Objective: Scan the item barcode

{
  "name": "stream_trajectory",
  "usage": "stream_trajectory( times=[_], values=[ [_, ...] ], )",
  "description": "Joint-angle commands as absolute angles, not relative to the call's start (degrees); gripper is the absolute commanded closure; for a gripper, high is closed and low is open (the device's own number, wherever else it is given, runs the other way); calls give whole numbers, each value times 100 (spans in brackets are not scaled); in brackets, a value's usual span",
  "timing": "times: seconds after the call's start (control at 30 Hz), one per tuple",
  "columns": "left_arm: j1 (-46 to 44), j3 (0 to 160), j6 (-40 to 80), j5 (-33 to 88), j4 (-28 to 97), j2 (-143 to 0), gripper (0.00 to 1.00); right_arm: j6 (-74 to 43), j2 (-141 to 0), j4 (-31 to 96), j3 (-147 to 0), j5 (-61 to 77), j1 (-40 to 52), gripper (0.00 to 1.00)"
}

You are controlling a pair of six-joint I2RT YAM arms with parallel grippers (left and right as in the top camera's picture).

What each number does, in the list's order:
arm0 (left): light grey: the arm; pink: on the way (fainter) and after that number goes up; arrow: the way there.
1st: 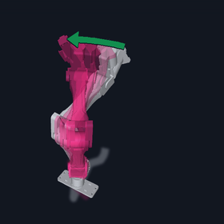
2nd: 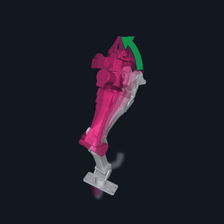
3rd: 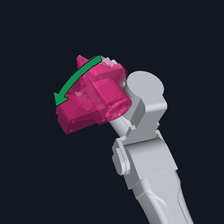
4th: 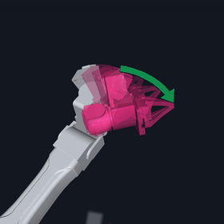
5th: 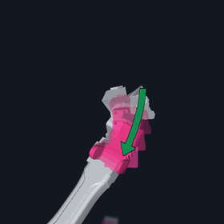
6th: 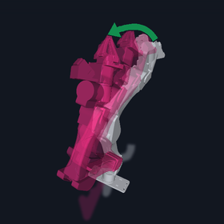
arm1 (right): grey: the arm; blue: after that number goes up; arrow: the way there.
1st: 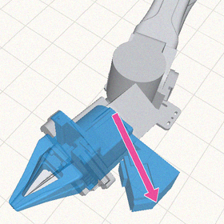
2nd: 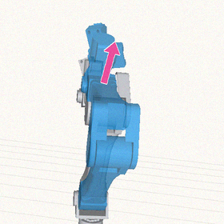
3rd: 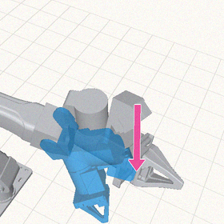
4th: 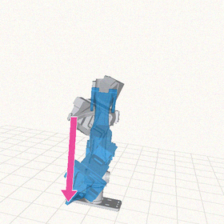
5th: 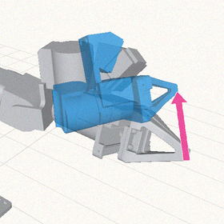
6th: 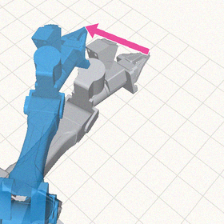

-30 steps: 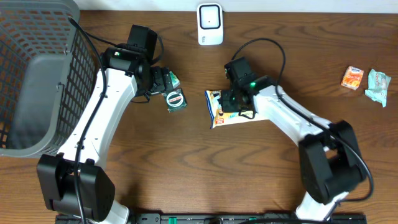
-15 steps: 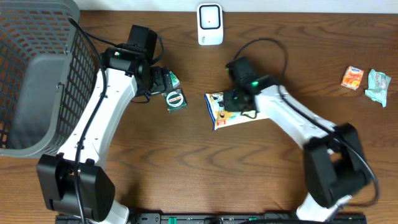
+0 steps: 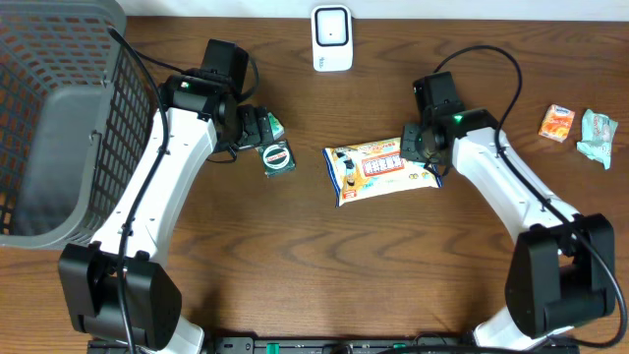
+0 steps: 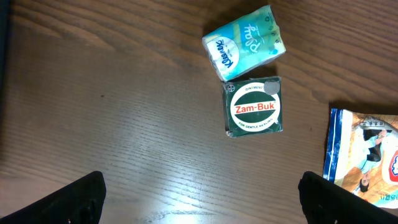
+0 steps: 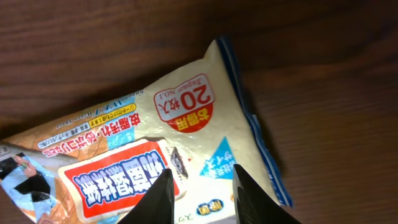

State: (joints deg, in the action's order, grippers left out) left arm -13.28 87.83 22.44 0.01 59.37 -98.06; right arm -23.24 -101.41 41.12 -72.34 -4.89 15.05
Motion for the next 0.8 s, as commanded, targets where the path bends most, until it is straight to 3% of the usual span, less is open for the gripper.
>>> stream_trajectory(
  times=[0.0,0.17,0.47,0.6,0.63,0.7,0.77],
  values=[
    [-1315,8831,2213,-64,5953,-9804,2,-2309,-10403,4053,-7118,-370,1566,75],
    [-1315,8831,2213,-64,5953,-9804,2,-2311,-10838,3972,-7113,-368,1581,74],
    [-1315,8831,2213,-64,5953,-9804,2,-2307,-10591,4318,-7354,-320,1503,59],
    [-1315,8831,2213,-64,5953,-9804,2,-2305,-10073,4510,-7397,189,1509,43],
    [-1315,8831,2213,-64,5953,-9804,2,-2305,-9979,4554,-7397,357,1511,35],
    [-1315,8831,2213,-64,5953,-9804,2,-2307,-9813,4748,-7397,864,1540,9],
    [-1315,8831,2213,-64,5953,-9804,2,-2307,-9795,4943,-7397,1212,1588,2]
  ],
)
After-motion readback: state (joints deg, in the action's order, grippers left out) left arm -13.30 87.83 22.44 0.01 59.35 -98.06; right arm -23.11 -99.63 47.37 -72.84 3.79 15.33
